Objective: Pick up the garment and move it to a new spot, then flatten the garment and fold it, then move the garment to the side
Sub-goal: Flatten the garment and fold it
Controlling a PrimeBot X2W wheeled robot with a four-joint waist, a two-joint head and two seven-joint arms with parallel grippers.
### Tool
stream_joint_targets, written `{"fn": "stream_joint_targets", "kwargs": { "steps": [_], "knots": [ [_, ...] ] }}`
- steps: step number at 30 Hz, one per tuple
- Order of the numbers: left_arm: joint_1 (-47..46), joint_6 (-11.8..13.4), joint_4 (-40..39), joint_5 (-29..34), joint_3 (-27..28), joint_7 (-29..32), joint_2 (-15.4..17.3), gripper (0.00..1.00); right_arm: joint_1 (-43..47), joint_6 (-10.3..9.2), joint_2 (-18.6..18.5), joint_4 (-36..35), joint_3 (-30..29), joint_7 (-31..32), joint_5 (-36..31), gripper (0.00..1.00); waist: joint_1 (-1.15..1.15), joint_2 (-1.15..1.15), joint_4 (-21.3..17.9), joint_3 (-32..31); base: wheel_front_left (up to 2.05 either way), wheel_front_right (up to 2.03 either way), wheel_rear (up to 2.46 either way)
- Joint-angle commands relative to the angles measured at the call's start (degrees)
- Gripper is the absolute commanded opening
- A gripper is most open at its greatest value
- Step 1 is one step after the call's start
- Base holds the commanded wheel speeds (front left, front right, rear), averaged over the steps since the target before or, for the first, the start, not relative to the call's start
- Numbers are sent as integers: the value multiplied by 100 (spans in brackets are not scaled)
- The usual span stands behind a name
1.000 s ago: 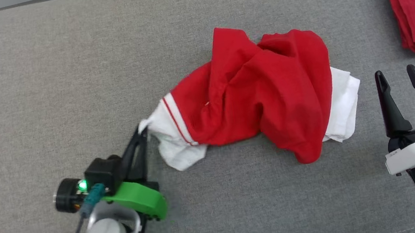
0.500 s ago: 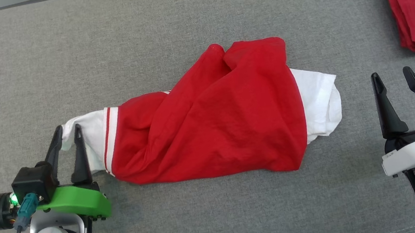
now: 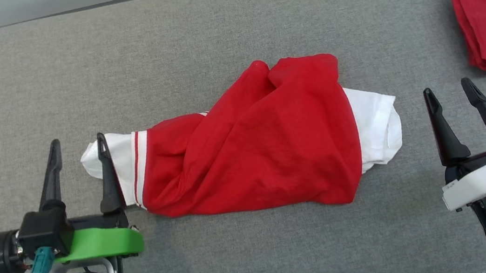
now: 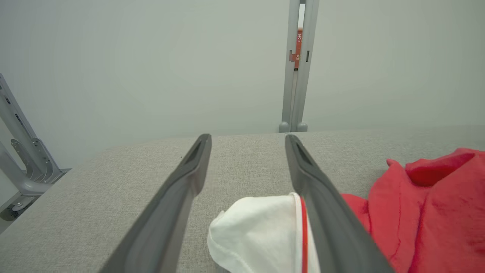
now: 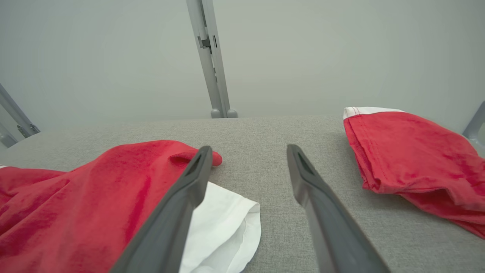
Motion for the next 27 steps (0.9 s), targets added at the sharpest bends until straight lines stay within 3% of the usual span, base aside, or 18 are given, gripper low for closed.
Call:
{"fn": "stream_joint_targets", "kwargs": {
  "steps": [1,20,27],
  "knots": [
    [131,19,-59,75,-56,59,44,100,72,-7,-23,18,36,16,19,100,0,0,9,-86,0,0,0],
    [434,76,-331,-56,-231,270,40,100,160,-8,-97,154,32,44,137,100,0,0,64,-268,0,0,0],
    [120,28,-386,35,-346,223,-49,100,-129,-8,-291,232,215,259,213,100,0,0,303,-25,0,0,0]
  ]
}}
